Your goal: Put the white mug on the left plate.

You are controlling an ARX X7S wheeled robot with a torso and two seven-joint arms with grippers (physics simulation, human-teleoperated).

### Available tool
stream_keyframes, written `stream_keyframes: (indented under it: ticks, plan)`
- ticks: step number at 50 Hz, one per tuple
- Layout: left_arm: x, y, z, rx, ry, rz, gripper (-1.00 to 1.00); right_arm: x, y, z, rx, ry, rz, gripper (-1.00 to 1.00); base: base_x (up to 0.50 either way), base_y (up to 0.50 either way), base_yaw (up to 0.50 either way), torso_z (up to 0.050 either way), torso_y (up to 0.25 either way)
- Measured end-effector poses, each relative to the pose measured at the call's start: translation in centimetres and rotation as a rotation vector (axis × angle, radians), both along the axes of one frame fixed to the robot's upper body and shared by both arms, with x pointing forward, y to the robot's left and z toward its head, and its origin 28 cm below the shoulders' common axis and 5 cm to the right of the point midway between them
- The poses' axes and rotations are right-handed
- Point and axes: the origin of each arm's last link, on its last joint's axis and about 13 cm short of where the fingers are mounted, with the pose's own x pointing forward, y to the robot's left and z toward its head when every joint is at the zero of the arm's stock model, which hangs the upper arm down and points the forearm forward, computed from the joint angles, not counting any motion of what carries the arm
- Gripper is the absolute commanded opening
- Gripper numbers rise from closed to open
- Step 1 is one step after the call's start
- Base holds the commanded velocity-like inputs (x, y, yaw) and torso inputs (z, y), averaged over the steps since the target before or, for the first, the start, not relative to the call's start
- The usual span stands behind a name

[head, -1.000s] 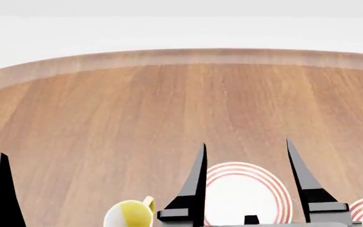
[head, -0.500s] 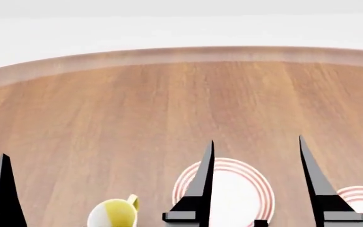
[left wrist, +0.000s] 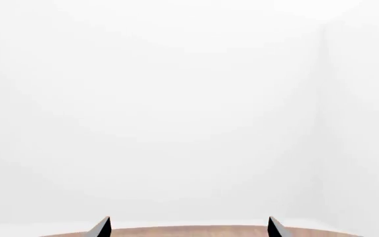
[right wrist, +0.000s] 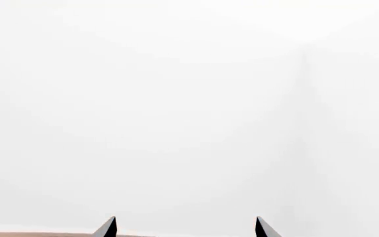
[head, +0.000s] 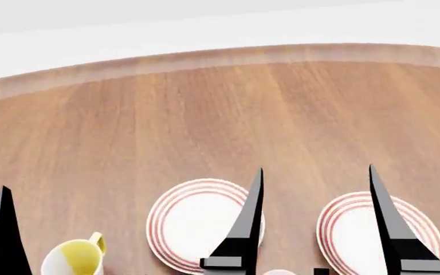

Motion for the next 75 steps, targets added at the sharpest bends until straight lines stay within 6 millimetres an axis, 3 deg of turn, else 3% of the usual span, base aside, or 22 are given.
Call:
stream_keyframes:
  ticks: [20, 40, 53, 75]
  plan:
    - [0.0, -0.1, -0.1, -0.018, 0.033, -0.034, 1.0, 0.0, 0.0, 0.1, -0.004, 0.002, -0.005, 1.0, -0.05, 0.01, -0.38, 0.0, 0.0]
    - [1.4, -0.3, -0.3, -0.069, 0.171, -0.414, 1.0, 0.1, -0.2, 0.1, -0.004, 0.023, -0.014, 1.0, 0.0, 0.0, 0.0, 0.0, 0.0]
    - [2.0, 0.1, -2.5, -0.012, 0.275, -0.654, 1.0, 0.2, -0.3, 0.1, -0.004, 0.037, -0.02, 1.0, 0.0, 0.0, 0.0, 0.0, 0.0]
    - [0.9, 0.4, -8.2, 0.129, 0.44, -0.8, 1.0, 0.2, -0.4, 0.1, -0.004, 0.04, -0.033, 1.0, 0.0, 0.0, 0.0, 0.0, 0.0]
